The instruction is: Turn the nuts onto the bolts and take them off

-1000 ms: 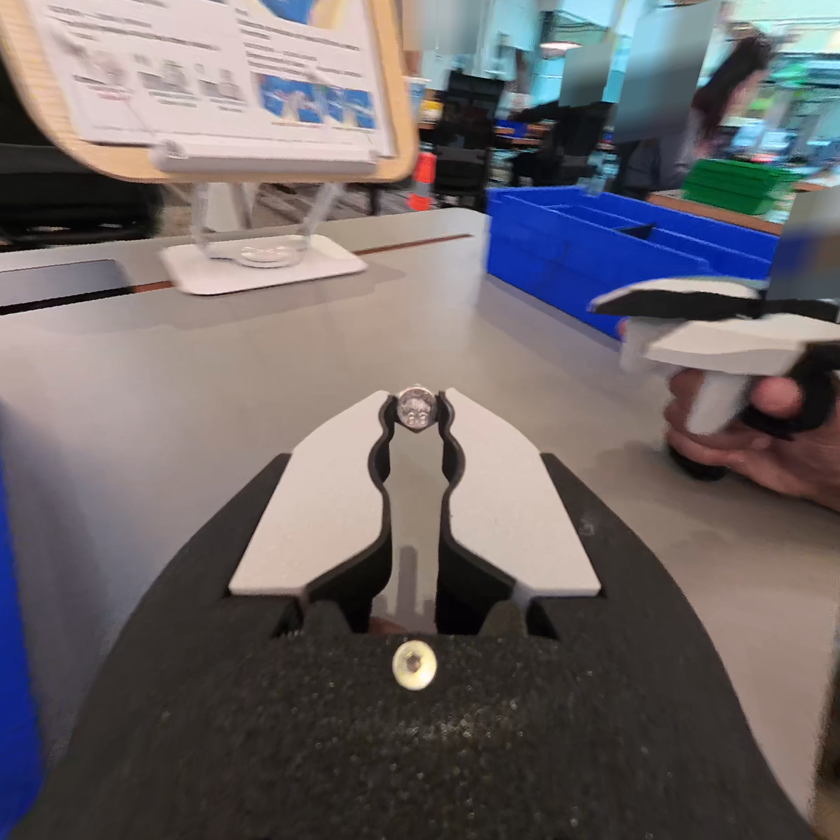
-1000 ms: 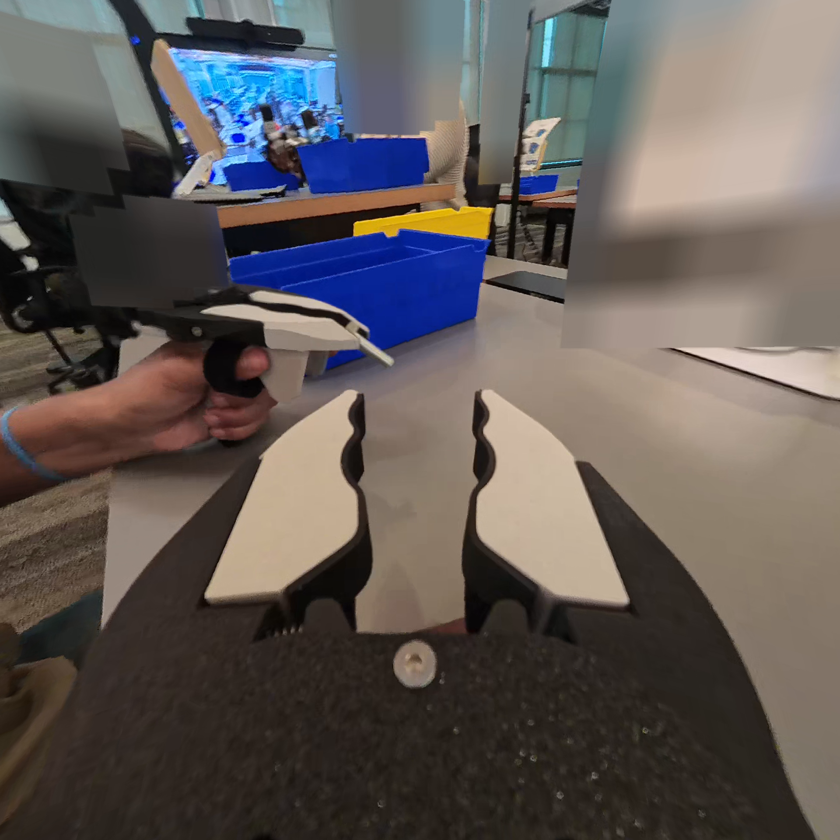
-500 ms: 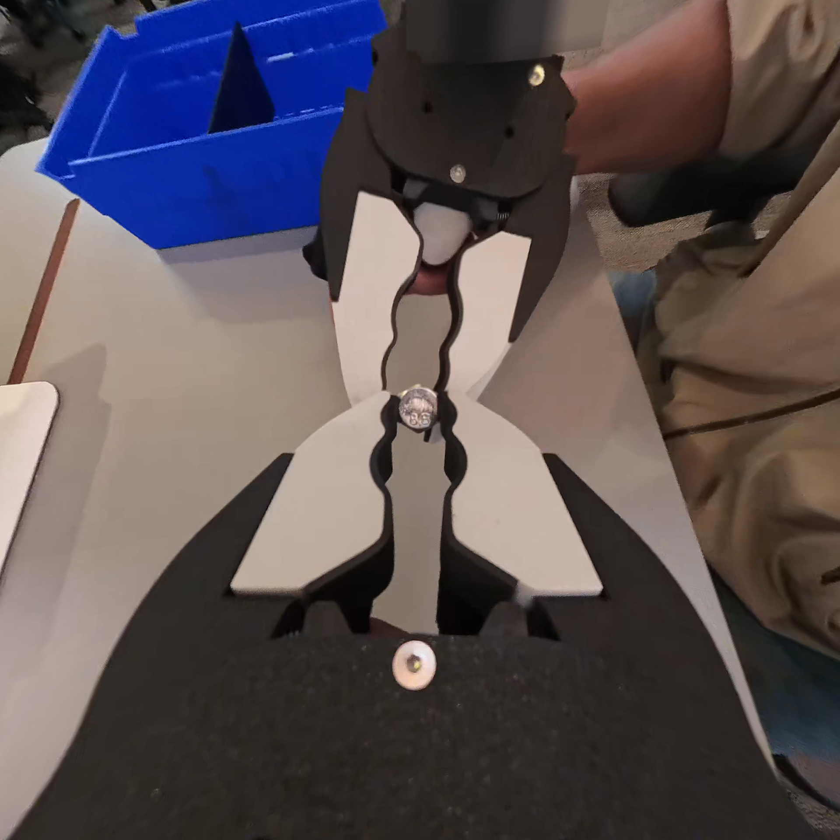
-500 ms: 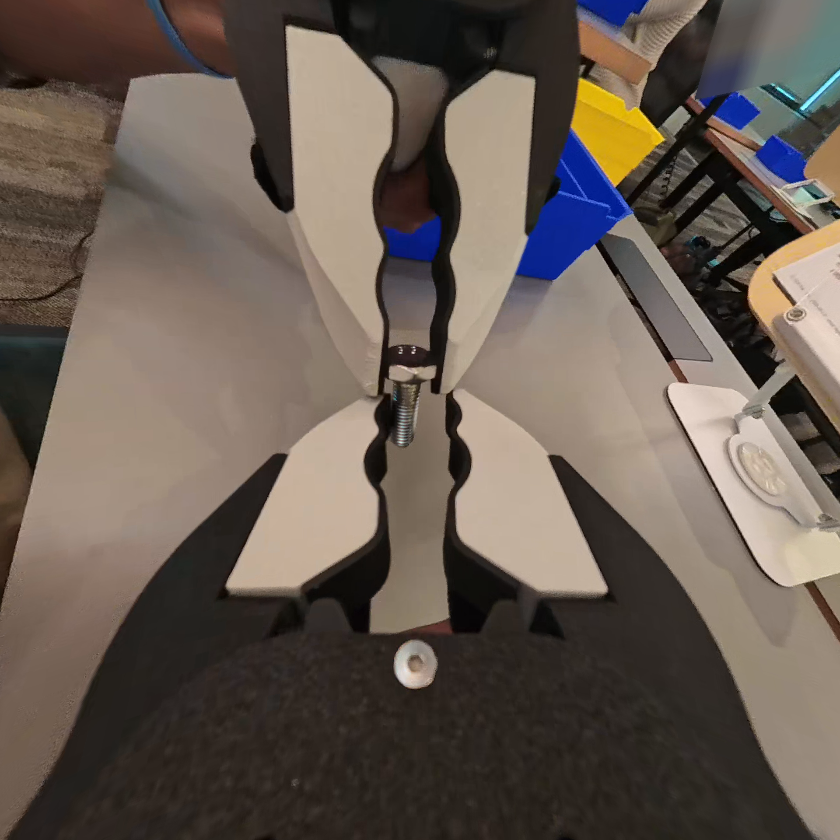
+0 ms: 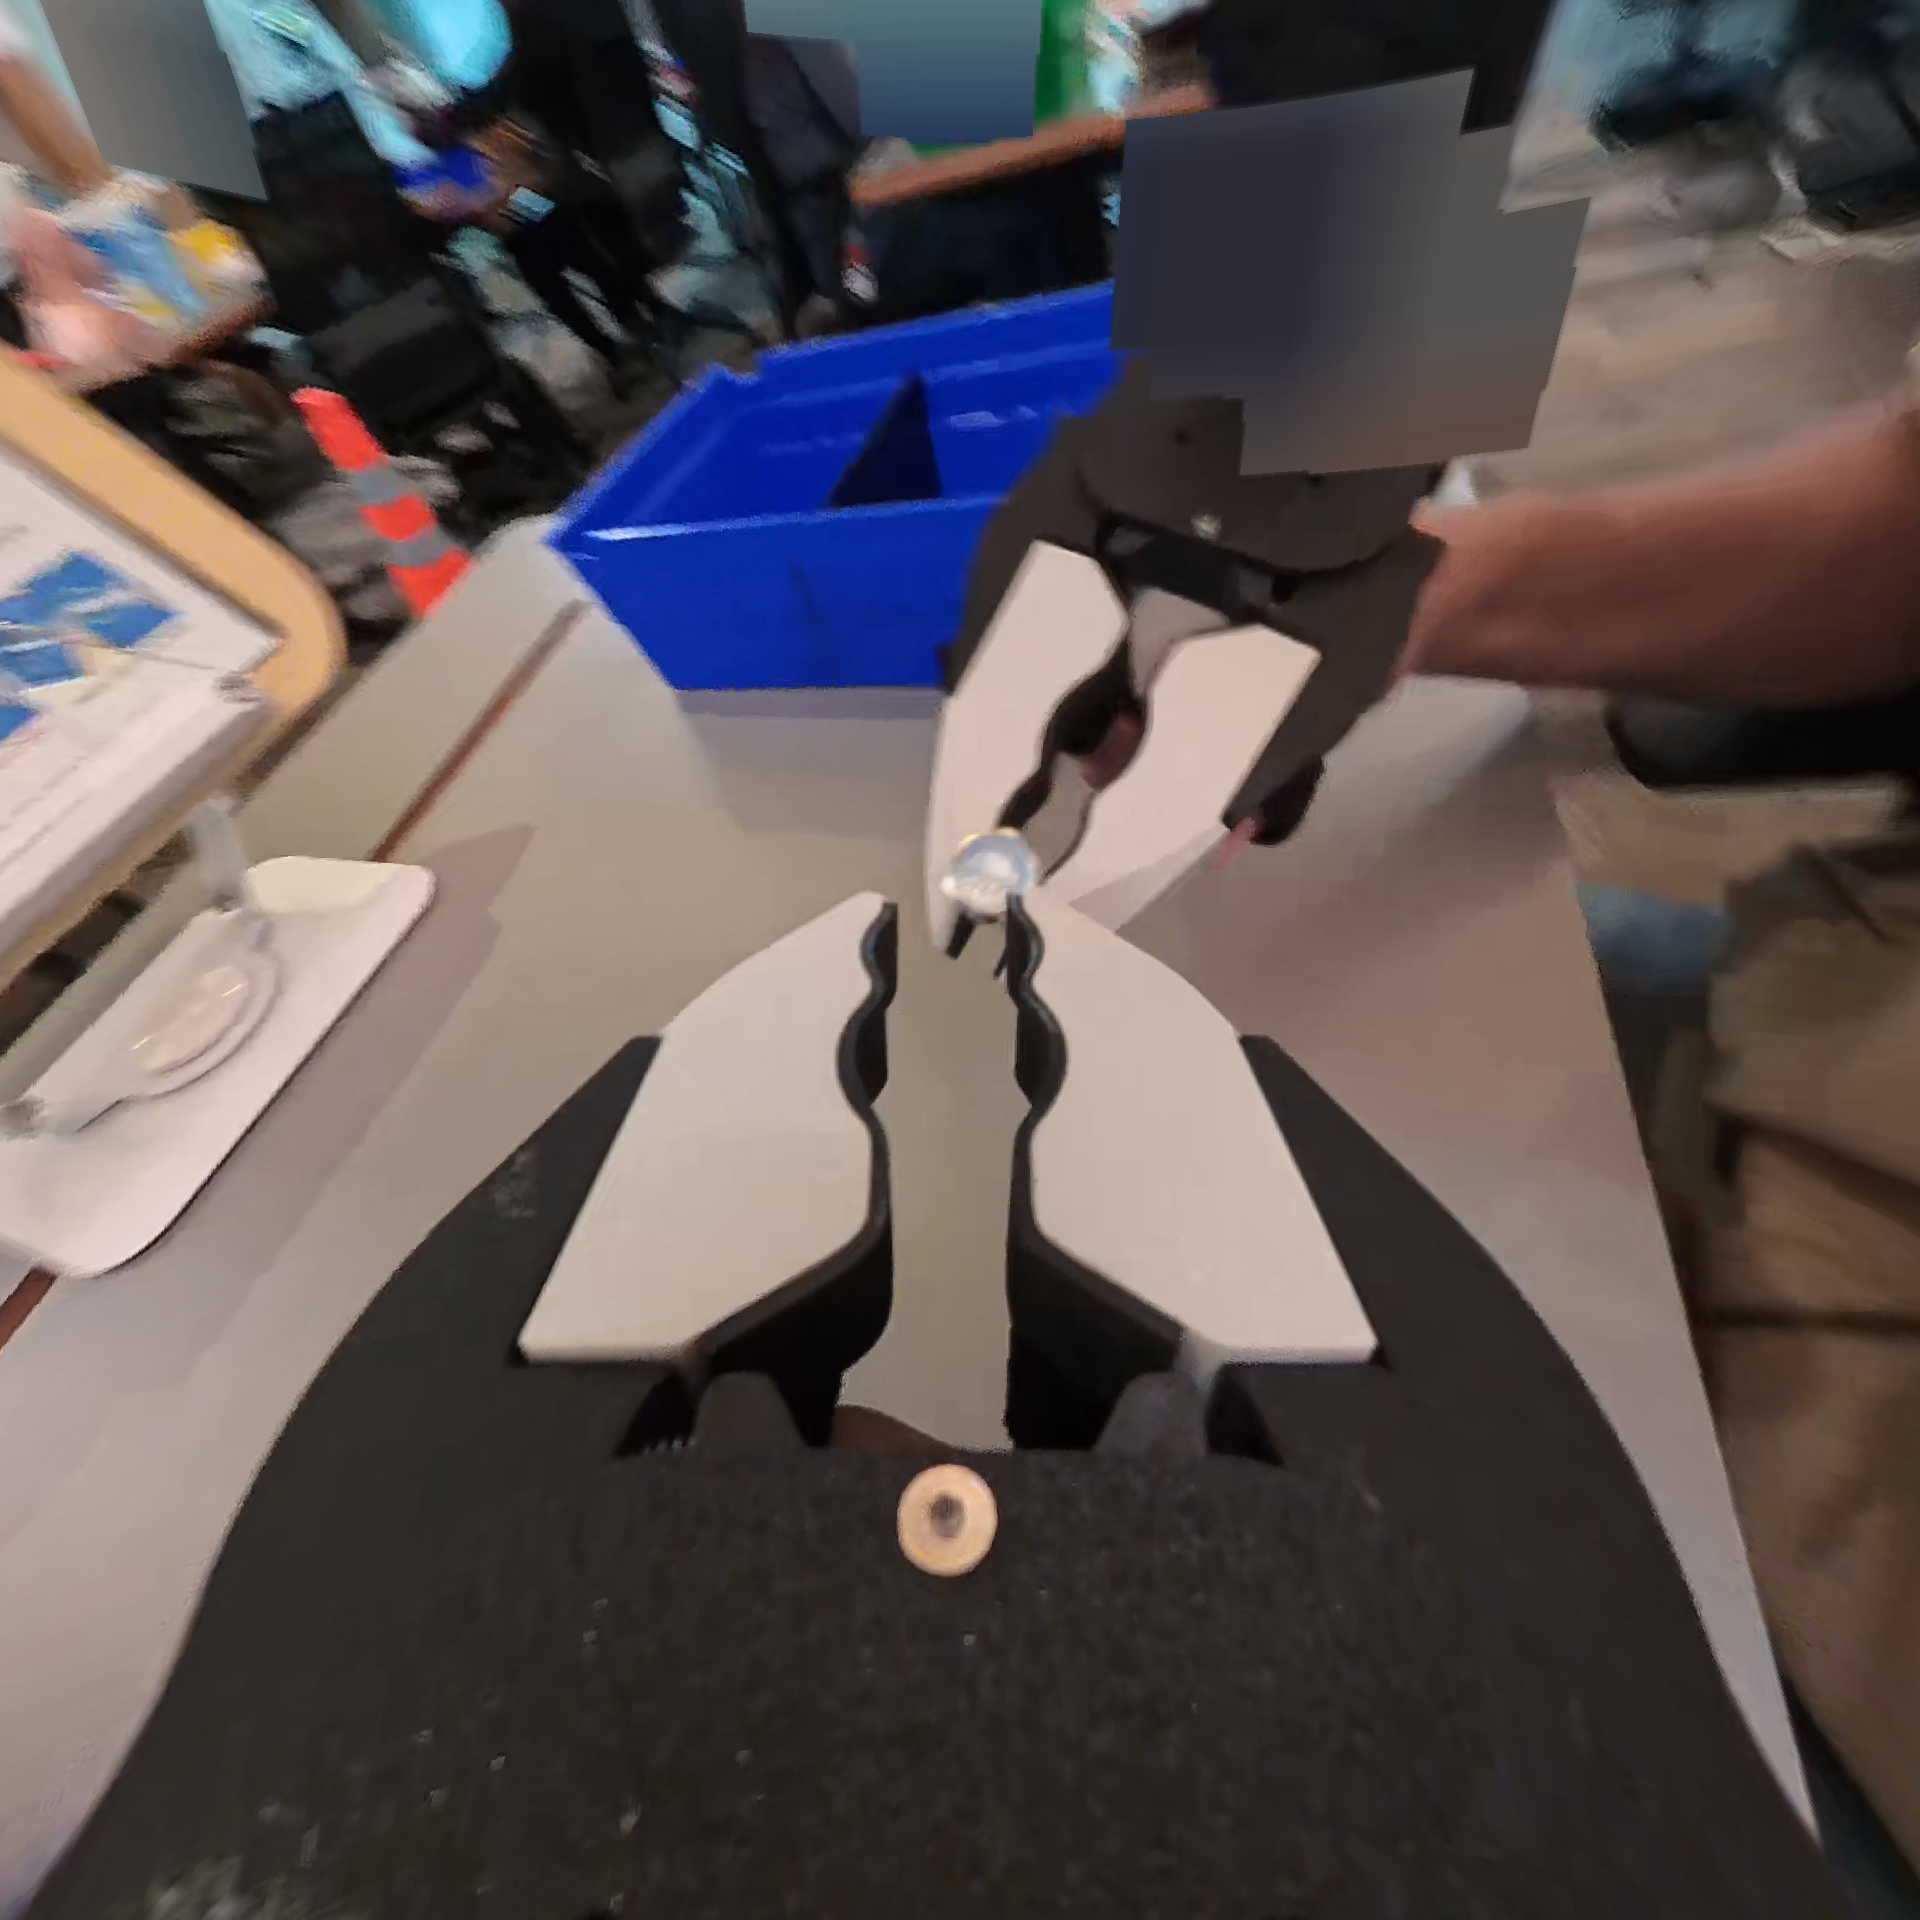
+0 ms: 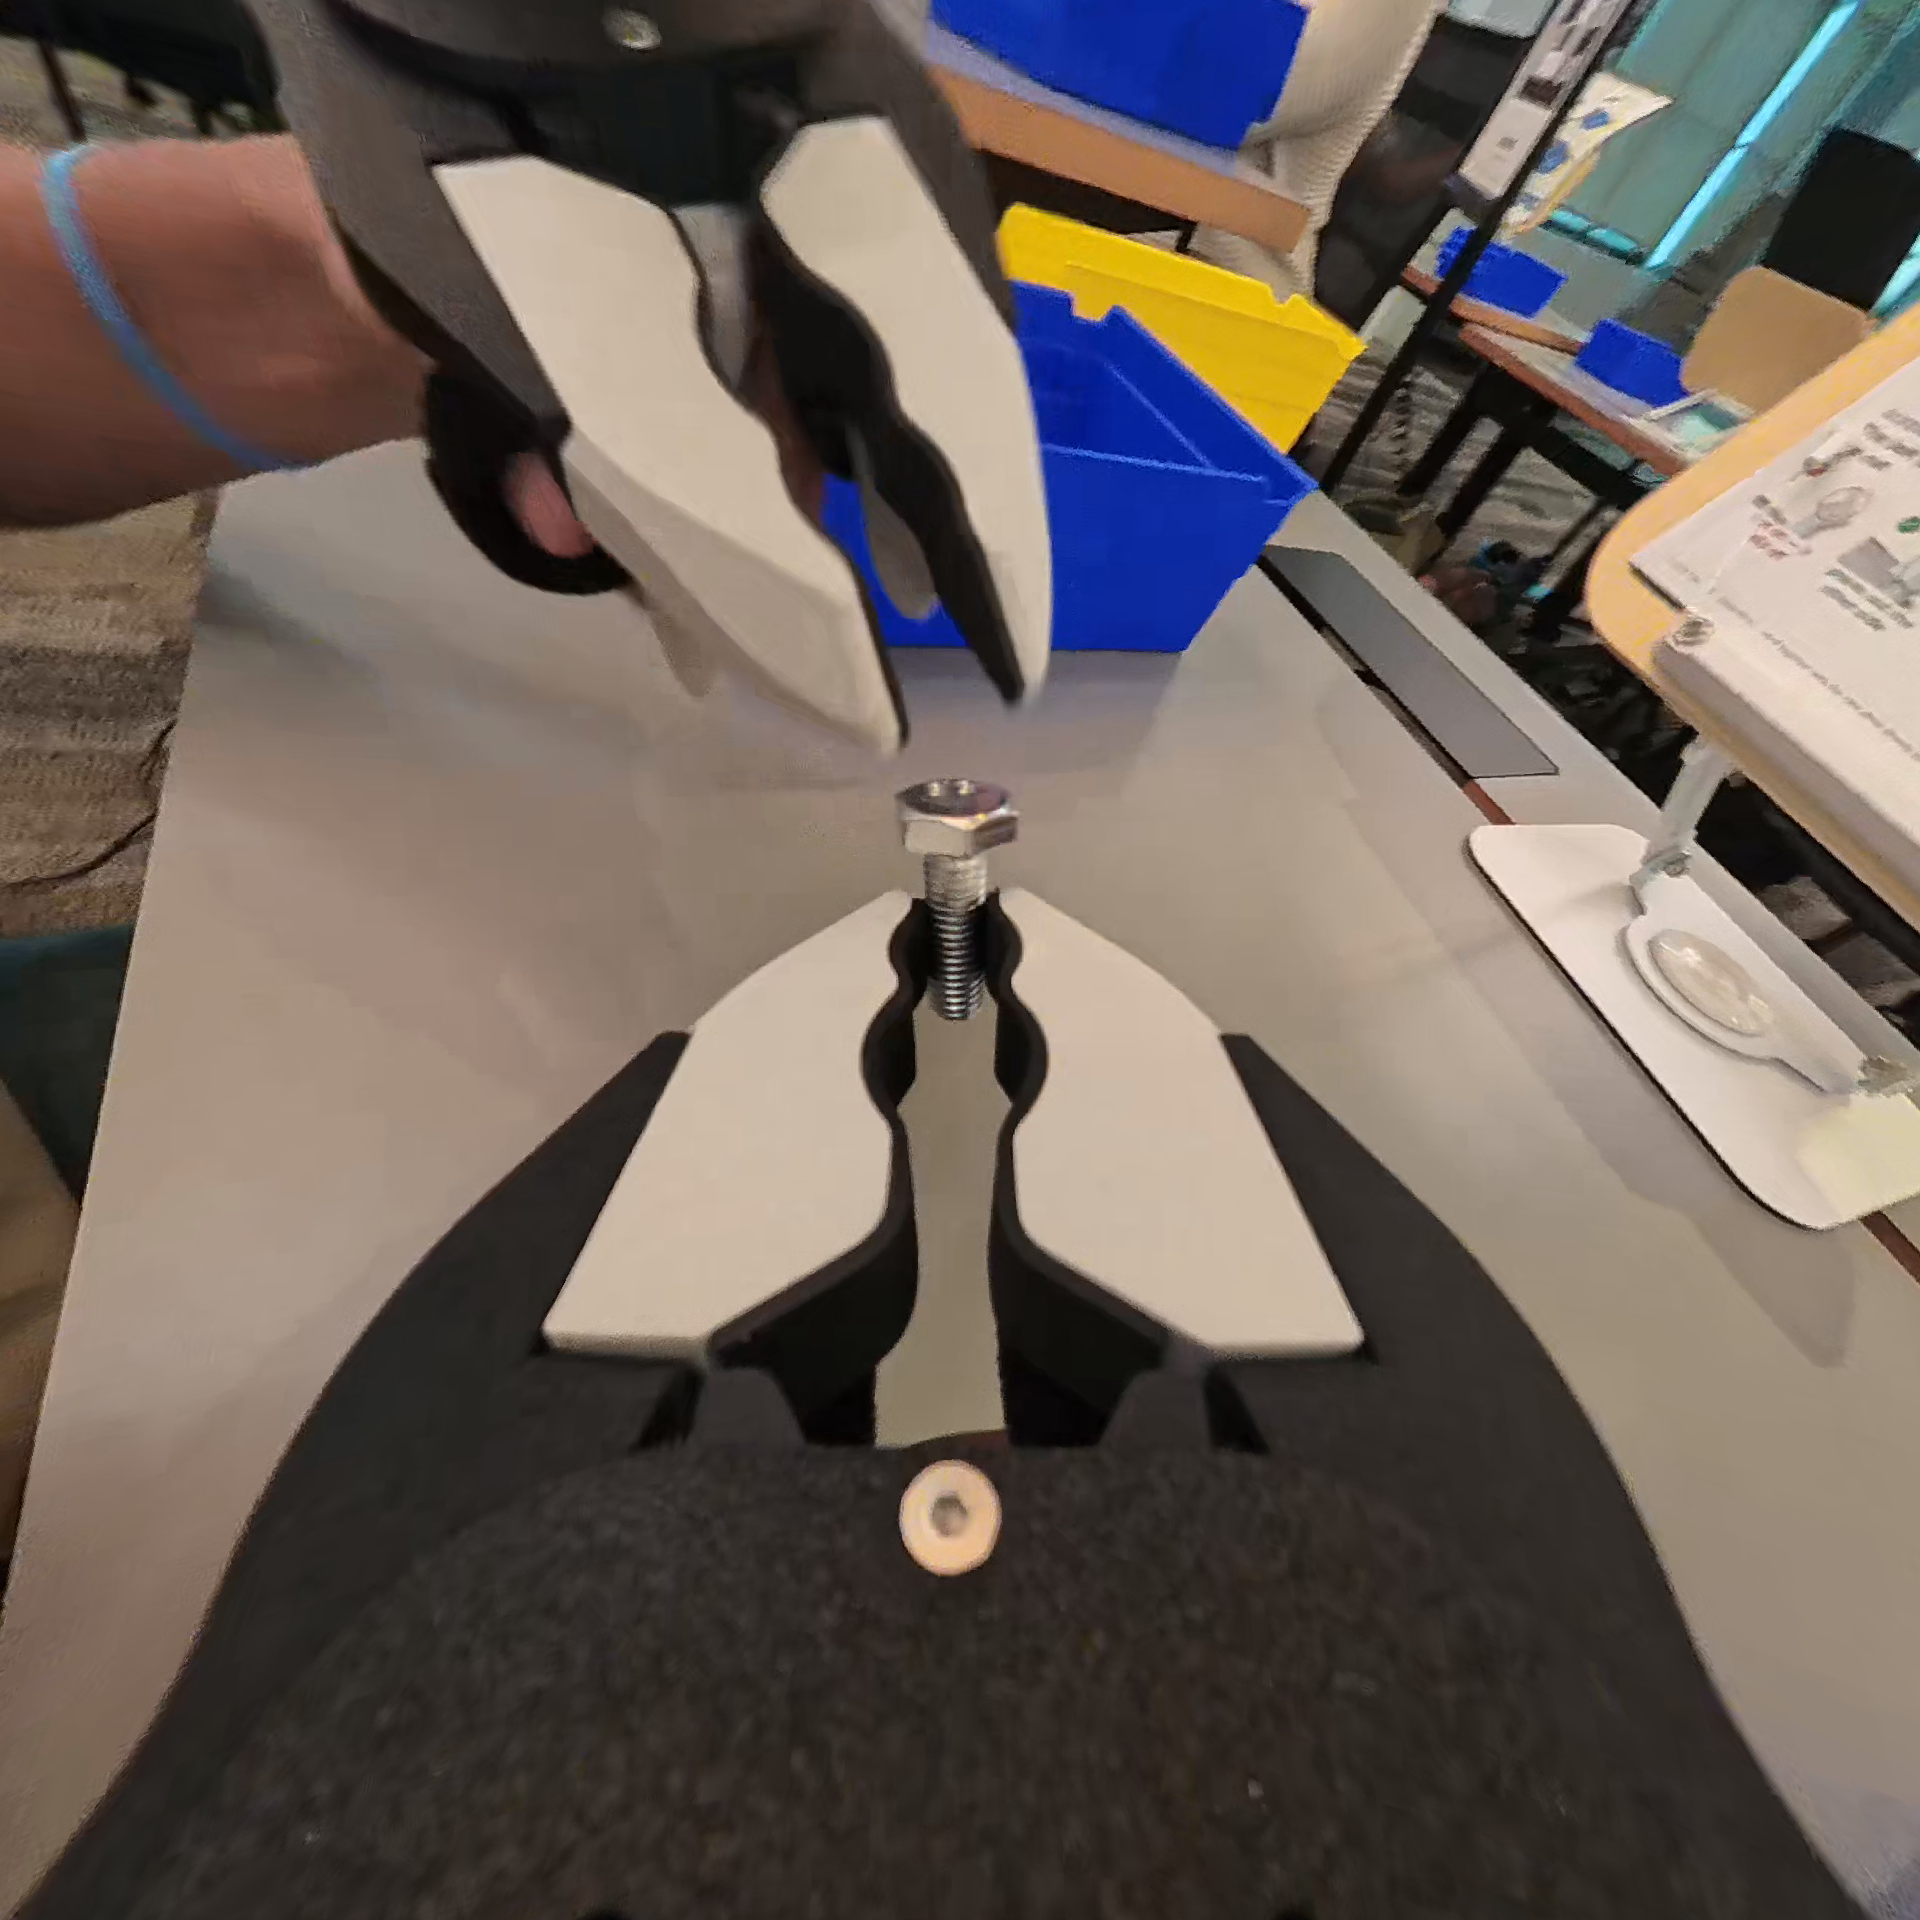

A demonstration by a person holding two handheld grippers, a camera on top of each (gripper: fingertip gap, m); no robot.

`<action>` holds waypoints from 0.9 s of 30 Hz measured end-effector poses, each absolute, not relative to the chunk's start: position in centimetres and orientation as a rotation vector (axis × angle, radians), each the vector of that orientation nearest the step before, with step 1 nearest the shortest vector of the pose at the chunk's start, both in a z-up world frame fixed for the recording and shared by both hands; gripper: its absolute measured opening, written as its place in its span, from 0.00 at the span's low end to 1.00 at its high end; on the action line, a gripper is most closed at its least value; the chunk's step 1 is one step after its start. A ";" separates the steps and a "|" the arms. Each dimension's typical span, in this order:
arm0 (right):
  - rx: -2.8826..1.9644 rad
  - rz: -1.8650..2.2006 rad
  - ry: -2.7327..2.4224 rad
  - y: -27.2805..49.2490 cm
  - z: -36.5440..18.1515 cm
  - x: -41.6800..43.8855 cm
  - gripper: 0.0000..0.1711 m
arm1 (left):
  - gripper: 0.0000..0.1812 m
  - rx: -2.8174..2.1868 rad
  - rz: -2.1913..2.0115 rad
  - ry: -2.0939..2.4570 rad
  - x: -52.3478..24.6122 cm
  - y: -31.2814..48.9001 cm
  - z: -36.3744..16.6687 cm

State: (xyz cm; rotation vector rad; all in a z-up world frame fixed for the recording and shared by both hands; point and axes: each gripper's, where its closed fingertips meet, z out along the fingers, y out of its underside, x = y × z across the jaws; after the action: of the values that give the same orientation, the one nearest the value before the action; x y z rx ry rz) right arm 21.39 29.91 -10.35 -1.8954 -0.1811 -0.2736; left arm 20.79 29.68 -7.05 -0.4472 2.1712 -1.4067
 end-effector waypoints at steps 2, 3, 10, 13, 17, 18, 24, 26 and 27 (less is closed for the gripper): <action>-1.865 -0.302 -0.128 29.5 -10.3 21.8 0.06 | 0.11 -0.583 -1.494 1.956 20.9 31.0 -5.8; -1.847 -0.321 -0.089 29.2 -10.3 22.1 0.06 | 0.12 -0.676 -1.544 1.841 20.9 31.8 -5.4; -1.639 -0.411 0.186 26.9 -11.0 22.8 0.06 | 0.32 -1.172 -1.437 1.430 20.9 36.8 -10.3; -1.568 -0.487 0.196 26.1 -9.6 22.6 0.06 | 0.34 -1.209 -1.387 1.350 20.4 37.5 -10.8; -1.587 -0.459 0.226 26.1 -10.3 22.7 0.06 | 0.30 -1.121 -1.324 1.293 19.8 37.6 -10.0; -1.592 -0.462 0.232 26.1 -10.4 22.8 0.06 | 0.30 -1.119 -1.320 1.300 19.8 37.5 -10.1; -1.597 -0.469 0.255 26.0 -10.6 23.3 0.06 | 0.29 -1.153 -1.338 1.336 20.2 37.5 -10.6; -1.606 -0.477 0.257 26.1 -10.7 23.4 0.06 | 0.29 -1.166 -1.342 1.341 20.3 37.5 -10.7; -1.603 -0.489 0.259 26.1 -10.6 23.5 0.06 | 0.29 -1.168 -1.344 1.346 20.4 37.5 -10.7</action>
State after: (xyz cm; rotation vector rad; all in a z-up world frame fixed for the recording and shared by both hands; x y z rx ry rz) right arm 23.51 26.08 -10.60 -1.6030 0.2589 -0.4890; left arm 20.37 37.47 -10.73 -1.1677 1.3458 -1.3439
